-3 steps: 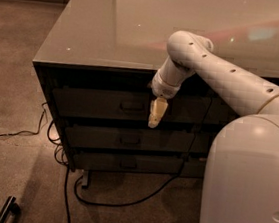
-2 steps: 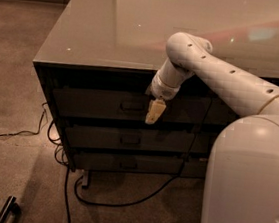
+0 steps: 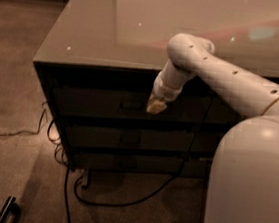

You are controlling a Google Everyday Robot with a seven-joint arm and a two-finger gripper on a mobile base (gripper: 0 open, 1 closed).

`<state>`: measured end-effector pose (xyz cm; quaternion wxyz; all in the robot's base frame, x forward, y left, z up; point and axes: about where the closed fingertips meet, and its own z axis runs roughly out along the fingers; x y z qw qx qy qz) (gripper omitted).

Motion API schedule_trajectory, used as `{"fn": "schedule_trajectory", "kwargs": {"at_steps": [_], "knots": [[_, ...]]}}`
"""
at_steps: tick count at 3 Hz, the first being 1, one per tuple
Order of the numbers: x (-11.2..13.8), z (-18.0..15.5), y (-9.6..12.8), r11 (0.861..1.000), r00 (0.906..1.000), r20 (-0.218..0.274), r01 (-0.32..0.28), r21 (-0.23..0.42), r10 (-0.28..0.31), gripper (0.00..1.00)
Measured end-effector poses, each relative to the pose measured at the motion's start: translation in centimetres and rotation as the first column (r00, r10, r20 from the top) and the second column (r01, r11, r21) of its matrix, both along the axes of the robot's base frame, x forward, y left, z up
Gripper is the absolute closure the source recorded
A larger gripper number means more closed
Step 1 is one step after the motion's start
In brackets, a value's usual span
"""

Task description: Open top drawer

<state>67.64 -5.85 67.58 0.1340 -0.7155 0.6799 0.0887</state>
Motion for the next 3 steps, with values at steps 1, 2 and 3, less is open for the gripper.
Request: {"fn": "schedule_trajectory", "kwargs": {"at_steps": [1, 2, 3], "knots": [[-1.2, -0.4, -0.5, 1.000, 1.0000, 0.005, 0.005, -0.020, -0.005, 0.96], [-2.7, 0.3, -0.9, 1.000, 0.9999, -0.002, 0.013, -0.026, -0.013, 1.00], [-2.4, 0.8, -0.6, 1.000, 0.9999, 0.016, 0.003, 0.006, -0.003, 0.58]]}}
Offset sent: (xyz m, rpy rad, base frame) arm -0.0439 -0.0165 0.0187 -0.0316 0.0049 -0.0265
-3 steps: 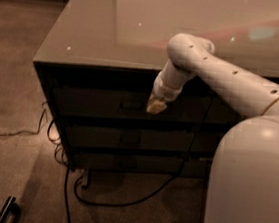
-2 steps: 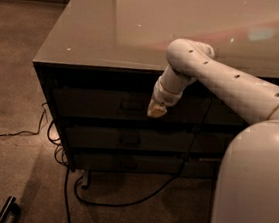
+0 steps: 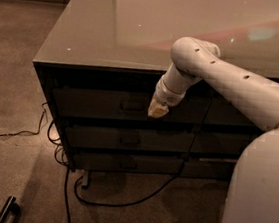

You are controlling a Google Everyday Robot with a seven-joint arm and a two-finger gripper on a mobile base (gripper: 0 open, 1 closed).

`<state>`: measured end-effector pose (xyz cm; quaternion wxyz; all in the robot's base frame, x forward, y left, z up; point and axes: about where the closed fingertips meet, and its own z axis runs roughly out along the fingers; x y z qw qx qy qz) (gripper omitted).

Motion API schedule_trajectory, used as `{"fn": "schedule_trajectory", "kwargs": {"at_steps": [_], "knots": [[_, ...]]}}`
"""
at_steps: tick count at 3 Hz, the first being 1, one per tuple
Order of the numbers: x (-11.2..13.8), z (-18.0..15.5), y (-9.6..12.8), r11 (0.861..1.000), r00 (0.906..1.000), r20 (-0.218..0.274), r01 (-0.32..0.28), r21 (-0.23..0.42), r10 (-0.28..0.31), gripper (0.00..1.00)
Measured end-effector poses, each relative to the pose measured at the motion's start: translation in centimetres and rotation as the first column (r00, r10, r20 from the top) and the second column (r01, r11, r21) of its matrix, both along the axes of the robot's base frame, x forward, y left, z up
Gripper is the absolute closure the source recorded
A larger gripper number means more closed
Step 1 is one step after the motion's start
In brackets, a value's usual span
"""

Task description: Open top drawer

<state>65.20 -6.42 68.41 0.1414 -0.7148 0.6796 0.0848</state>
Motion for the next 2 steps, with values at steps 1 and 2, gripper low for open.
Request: {"fn": "schedule_trajectory", "kwargs": {"at_steps": [1, 2], "knots": [[0.16, 0.31, 0.21, 1.000, 0.9999, 0.011, -0.006, 0.019, 0.006, 0.35], [0.16, 0.31, 0.21, 1.000, 0.9999, 0.011, -0.006, 0.019, 0.006, 0.12]]}}
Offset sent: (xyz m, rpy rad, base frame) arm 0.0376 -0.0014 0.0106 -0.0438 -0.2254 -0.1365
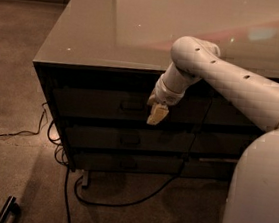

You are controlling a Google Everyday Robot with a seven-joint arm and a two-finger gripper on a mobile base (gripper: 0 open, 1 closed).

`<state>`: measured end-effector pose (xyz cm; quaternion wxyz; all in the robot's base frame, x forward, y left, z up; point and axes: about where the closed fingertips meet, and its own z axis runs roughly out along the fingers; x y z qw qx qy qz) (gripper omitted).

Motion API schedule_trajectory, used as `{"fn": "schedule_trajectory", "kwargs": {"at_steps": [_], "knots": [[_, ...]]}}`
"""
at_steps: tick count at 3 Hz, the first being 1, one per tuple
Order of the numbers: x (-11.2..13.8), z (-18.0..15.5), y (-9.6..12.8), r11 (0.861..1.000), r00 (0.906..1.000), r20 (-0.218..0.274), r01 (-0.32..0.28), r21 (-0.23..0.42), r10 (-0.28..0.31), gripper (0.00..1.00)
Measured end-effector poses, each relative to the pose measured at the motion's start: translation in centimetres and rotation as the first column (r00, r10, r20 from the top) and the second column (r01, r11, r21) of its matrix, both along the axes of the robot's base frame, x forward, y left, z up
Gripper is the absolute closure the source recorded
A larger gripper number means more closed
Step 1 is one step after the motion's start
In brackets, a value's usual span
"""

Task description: Open top drawer

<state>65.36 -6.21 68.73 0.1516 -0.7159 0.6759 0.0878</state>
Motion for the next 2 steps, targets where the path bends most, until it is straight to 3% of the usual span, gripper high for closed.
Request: {"fn": "schedule_trajectory", "kwargs": {"at_steps": [1, 2], "knots": [[1.5, -0.4, -0.2, 0.997, 0.9963, 0.068, 0.056, -0.048, -0.053, 0.00], [3.1, -1.3, -1.0, 0.985, 0.9848, 0.131, 0.129, -0.113, -0.114, 0.00]]}}
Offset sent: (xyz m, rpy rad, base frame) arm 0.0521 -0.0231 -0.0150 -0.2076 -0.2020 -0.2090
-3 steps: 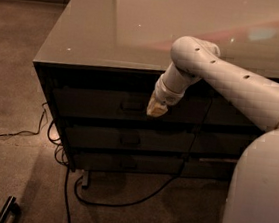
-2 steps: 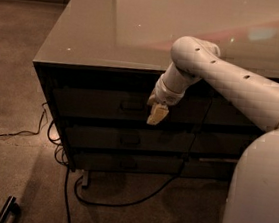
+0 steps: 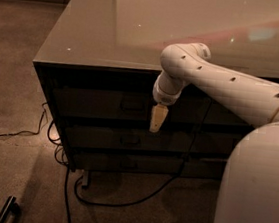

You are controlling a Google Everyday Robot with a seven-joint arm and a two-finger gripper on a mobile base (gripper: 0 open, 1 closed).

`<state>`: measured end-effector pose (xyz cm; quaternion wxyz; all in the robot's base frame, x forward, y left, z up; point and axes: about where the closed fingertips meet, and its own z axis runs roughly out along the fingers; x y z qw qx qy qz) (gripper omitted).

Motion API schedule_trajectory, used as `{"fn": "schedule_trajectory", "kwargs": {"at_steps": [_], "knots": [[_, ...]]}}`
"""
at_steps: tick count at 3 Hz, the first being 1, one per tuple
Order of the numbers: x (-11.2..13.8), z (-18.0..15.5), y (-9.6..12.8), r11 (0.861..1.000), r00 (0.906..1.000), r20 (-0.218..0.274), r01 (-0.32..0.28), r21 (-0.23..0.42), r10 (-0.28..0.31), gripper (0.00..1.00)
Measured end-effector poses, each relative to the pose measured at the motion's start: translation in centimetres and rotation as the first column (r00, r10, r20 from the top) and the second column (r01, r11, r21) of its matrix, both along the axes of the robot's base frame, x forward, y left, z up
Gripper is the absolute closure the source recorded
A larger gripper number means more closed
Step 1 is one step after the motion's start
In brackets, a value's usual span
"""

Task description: Open top drawer

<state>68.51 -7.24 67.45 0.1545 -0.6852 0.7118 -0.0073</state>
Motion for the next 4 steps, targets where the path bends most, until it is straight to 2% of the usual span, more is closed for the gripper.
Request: {"fn": "schedule_trajectory", "kwargs": {"at_steps": [1, 2, 3, 4], "knots": [[0.9, -1.4, -0.4, 0.997, 0.9990, 0.018, 0.042, -0.059, -0.041, 0.00], [1.3, -2.8, -0.4, 0.994, 0.9988, 0.015, 0.048, -0.100, -0.046, 0.19], [0.3, -3.6, -0.2, 0.993, 0.9993, -0.009, 0.035, -0.111, -0.037, 0.42], [-0.1, -3.6, -0.7, 0.995, 0.9988, -0.027, 0.038, -0.096, -0.041, 0.64]]}}
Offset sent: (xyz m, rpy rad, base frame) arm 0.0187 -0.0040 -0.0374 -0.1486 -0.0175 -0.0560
